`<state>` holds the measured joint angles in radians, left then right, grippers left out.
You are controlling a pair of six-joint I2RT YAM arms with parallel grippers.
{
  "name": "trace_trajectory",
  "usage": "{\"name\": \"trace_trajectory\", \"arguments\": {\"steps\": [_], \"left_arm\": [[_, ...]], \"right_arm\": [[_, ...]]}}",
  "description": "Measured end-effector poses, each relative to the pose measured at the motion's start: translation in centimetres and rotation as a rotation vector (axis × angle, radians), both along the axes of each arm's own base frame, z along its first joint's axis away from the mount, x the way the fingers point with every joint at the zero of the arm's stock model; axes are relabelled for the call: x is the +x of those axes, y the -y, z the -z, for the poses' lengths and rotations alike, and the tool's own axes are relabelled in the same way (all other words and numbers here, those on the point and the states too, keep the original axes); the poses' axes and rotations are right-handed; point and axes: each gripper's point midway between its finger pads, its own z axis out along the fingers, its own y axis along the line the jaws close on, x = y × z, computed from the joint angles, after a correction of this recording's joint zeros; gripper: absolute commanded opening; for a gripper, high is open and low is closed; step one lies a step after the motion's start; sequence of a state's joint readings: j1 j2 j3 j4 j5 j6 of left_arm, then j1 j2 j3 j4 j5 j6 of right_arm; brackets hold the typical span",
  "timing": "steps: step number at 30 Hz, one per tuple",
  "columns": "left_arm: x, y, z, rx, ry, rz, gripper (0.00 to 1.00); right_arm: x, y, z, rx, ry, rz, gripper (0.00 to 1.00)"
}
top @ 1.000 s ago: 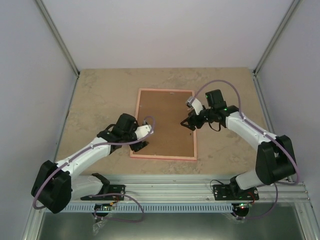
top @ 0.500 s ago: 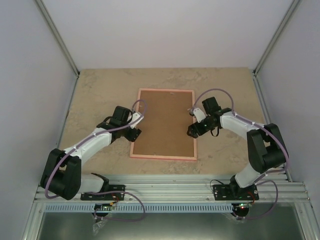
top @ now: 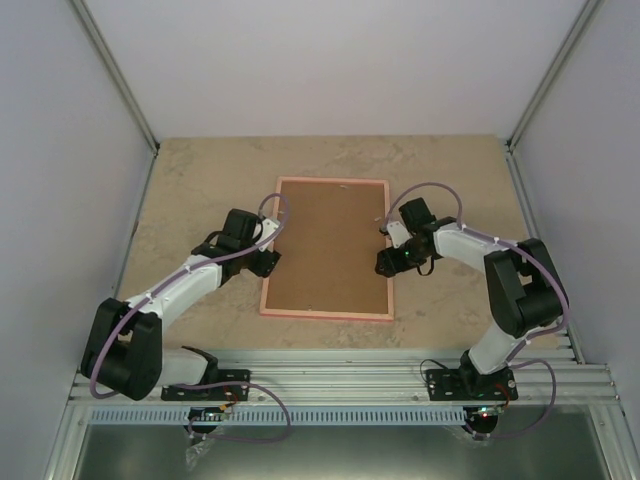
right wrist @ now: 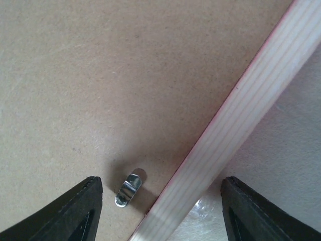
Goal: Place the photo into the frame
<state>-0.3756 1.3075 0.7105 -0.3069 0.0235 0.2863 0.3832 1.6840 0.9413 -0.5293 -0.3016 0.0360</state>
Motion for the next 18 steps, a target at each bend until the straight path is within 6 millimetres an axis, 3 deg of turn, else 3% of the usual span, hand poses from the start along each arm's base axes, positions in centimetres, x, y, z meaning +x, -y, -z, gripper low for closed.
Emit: {"name": "trace_trajectory", "arguments": {"steps": [5,10,18], "left_arm": [[0.1,-0.2,-0.2,0.003,0.008,-0.009,0.74],[0.2,-0.3,-0.2,0.002,0.009,-0.011,0.74],[0.3,-0.2,-0.3,0.0,0.016,-0.01,0.74]], "right_arm": [[0.1,0.1,0.4,-0.006,-0.012,0.028,0.4],[0.3,0.2,0.5,-0.005,-0.02,0.054,0.25],[1.3,0.6,0.3,-0.023,0.005,0.076,0.17]]}}
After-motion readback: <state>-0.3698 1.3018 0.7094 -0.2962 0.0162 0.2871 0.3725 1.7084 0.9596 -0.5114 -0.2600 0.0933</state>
